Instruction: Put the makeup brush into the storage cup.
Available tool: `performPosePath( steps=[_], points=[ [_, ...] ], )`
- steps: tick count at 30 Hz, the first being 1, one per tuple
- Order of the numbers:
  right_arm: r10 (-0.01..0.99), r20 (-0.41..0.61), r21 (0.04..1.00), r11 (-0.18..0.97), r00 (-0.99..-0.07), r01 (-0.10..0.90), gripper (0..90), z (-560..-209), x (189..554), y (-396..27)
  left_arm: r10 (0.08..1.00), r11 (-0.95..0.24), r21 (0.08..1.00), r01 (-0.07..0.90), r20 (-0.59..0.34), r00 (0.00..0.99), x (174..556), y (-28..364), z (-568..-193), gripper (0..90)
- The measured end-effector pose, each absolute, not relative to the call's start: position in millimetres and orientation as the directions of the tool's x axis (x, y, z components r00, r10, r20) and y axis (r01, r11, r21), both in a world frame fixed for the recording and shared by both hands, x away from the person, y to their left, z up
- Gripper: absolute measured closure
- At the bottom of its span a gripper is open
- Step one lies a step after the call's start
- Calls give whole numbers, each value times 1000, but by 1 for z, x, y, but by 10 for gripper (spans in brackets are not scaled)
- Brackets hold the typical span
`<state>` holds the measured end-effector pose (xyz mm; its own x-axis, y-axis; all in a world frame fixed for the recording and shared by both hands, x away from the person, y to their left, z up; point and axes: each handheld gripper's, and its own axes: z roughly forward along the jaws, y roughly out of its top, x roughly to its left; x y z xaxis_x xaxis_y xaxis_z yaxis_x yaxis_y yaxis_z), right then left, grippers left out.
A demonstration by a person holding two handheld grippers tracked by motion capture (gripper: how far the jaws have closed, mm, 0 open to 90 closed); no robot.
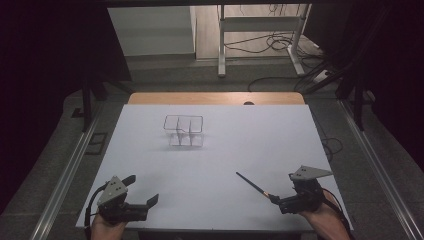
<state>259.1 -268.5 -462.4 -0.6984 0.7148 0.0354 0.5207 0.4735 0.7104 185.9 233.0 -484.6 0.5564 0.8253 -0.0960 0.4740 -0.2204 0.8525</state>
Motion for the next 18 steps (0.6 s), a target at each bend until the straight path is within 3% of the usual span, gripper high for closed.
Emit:
performPosePath(
  steps=[18],
  points=[
    [695,16,632,550,-719,546,23,-458,269,-261,824,-227,847,480,-96,559,186,233,-485,4]
  ],
)
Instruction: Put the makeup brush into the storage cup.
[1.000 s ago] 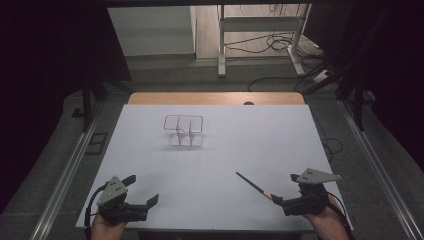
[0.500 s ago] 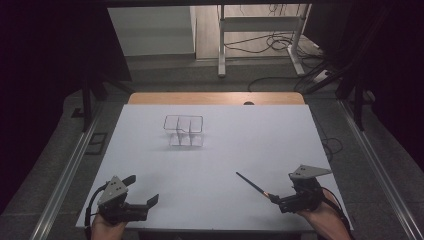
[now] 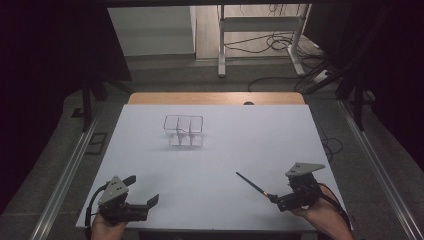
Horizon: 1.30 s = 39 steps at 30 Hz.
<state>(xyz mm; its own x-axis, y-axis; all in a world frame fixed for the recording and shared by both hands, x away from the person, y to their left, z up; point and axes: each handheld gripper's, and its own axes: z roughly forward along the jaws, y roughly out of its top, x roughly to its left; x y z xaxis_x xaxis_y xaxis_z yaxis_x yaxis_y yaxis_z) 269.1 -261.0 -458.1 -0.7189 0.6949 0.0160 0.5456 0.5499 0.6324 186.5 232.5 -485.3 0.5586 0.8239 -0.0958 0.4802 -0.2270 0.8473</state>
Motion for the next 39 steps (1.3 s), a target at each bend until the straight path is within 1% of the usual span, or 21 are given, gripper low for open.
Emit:
performPosePath(
  steps=[1,5,13,15,24,32,39],
  points=[
    [694,18,618,558,-720,554,44,-458,270,-260,824,-227,847,480,-96,559,187,232,-485,4],
    [688,18,593,577,-726,562,82,-457,273,-258,823,-229,847,481,-95,560,187,232,-485,5],
    [677,3,556,611,-736,564,129,-456,279,-253,821,-233,845,481,-94,563,187,232,-486,4],
    [670,4,550,618,-742,562,153,-455,281,-252,821,-234,845,481,-94,564,187,232,-486,4],
    [664,14,508,640,-748,577,182,-454,289,-246,820,-234,845,481,-94,564,187,232,-486,4],
    [649,-22,464,681,-761,567,219,-453,296,-238,820,-234,845,481,-94,564,188,232,-486,4],
    [631,-31,437,706,-775,557,239,-453,302,-231,820,-233,845,481,-96,565,188,232,-486,4]
  ],
)
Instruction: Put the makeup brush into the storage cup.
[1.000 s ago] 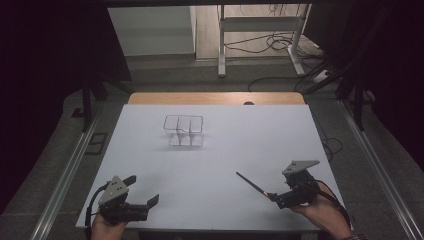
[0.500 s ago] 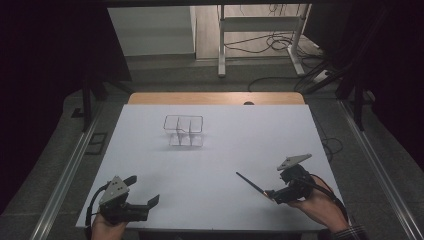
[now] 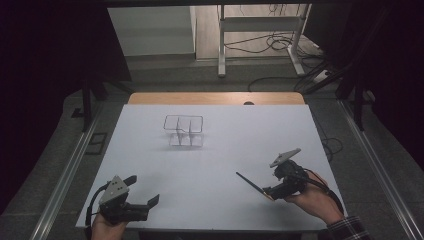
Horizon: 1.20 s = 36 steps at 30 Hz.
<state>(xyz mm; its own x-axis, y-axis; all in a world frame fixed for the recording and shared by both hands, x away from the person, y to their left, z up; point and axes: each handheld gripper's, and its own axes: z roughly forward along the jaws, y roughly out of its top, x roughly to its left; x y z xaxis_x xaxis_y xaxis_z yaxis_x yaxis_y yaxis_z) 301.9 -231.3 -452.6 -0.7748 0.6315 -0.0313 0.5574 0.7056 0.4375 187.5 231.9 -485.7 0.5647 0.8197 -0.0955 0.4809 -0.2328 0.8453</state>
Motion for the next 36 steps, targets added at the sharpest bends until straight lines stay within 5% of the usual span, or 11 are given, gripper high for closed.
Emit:
performPosePath(
  steps=[36],
  points=[
    [596,-45,273,779,-801,564,308,-457,323,-204,819,-234,846,479,-94,565,188,232,-486,4]
  ],
)
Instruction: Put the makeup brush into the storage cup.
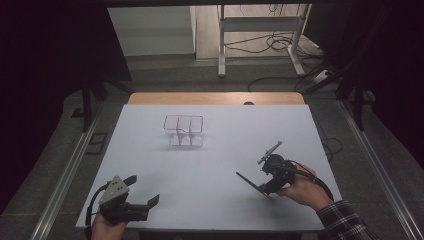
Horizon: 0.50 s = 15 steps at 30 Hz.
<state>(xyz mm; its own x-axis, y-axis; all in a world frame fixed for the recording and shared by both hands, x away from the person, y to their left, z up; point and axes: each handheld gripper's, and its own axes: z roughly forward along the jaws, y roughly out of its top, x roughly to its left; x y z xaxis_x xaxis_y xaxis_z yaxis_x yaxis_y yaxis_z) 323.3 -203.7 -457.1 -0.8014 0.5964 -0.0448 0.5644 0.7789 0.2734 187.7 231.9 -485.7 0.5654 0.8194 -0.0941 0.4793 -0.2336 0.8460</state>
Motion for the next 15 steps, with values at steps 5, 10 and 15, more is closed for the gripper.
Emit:
performPosePath(
  steps=[5,10,15],
  points=[
    [592,-42,252,786,-805,564,327,-458,325,-200,820,-233,846,479,-94,565,188,232,-486,5],
    [588,-33,237,790,-808,565,349,-459,327,-195,819,-236,845,479,-92,566,188,232,-486,5],
    [581,-42,216,800,-813,560,367,-460,329,-192,820,-234,846,480,-94,565,188,232,-486,4]
  ],
)
